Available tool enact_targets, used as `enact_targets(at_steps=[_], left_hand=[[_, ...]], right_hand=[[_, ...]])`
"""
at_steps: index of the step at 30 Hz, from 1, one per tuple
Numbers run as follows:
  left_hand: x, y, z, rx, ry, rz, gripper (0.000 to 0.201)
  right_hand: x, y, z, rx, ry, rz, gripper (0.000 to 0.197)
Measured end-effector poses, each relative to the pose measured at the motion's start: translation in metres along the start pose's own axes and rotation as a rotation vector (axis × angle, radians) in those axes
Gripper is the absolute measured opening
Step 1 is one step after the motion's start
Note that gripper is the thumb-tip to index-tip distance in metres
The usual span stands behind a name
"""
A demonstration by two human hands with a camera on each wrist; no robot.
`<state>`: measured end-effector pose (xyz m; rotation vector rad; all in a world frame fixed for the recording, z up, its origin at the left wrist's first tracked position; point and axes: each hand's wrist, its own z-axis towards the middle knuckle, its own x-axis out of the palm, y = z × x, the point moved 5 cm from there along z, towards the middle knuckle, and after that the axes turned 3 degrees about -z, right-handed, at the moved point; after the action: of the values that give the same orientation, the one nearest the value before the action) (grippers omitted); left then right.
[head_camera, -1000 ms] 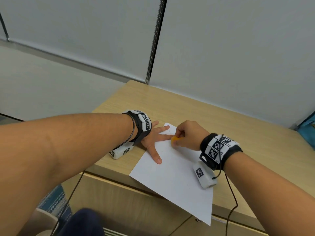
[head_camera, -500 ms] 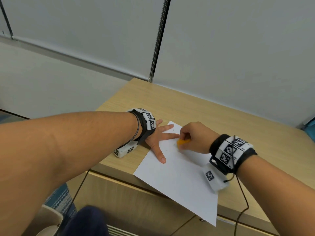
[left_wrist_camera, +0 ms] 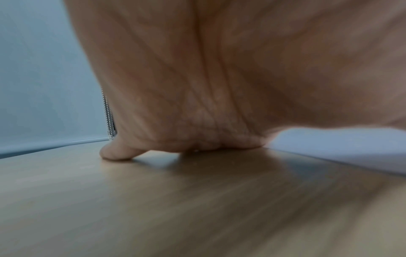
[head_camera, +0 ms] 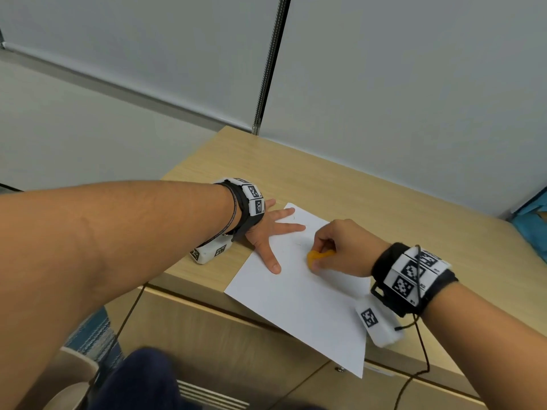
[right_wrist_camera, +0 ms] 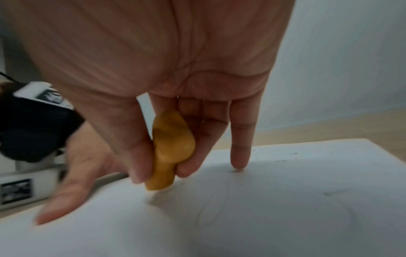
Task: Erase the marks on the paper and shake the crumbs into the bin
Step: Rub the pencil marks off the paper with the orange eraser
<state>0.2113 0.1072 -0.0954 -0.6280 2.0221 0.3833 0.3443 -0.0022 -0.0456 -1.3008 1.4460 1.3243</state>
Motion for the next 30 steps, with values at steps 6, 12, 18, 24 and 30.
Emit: enact_targets(at_steps=[6,12,18,24,30], left_hand=[[0.001,0.001,0.001,-0.007,-0.015,-0.008,0.124],[0.003,0.004,0.005,-0.011,-0.018,0.002,0.127],[0.002,0.004,0.006,-0.018,-0.013,-0.010,0.127],[0.003,0.003,0.006,-0.023,-0.009,-0.008,0.132],[0.001,0.002,0.004,-0.020,-0.007,-0.003,0.129]], right_hand=[[0.002,-0.011,0.023,0.082,-0.155,0.007,0.014],[0.002,-0.009,0.008,0.023,0.079,0.077,0.013],[-0.002,-0.019,0.025,0.099,-0.096,-0.073,0.018],[-0.002,-0.009,0.008,0.034,0.154,0.025,0.017],[-0.002,-0.020,0.022,0.165,-0.106,-0.071,0.014]])
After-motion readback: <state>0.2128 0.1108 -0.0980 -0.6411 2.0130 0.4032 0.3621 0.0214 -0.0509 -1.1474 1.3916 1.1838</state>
